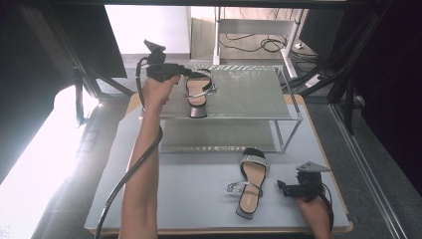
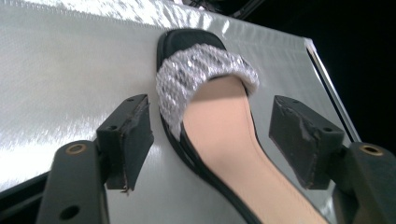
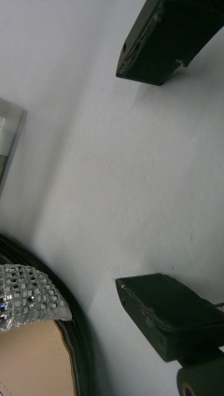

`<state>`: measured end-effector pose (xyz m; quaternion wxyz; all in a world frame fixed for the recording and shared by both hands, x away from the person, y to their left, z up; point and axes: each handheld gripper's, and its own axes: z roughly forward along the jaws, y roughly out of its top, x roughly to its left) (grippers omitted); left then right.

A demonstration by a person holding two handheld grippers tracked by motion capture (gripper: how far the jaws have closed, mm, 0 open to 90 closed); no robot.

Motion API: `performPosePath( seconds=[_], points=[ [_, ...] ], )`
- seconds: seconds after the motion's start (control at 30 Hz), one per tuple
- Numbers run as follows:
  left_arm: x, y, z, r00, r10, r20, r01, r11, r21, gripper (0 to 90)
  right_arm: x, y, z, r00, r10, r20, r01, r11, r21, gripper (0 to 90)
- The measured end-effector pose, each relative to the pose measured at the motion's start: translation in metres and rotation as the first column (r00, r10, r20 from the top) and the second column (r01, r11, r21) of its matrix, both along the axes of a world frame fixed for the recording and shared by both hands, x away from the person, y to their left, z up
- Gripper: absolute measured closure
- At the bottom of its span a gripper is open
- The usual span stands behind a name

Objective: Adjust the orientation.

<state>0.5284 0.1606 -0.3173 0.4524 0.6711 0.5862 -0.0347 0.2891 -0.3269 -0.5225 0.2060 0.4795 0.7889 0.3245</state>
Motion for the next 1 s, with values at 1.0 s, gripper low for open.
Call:
performPosePath(
  seconds=[1.0],
  points=[
    [-0.091,0.021,0.006,0.9802,-0.114,0.162,0.101,0.9915,0.082,15.6,0.000,0.000,0.000,1.0000,-0.001,0.001,0.001,1.0000,-0.002,1.9]
  ],
)
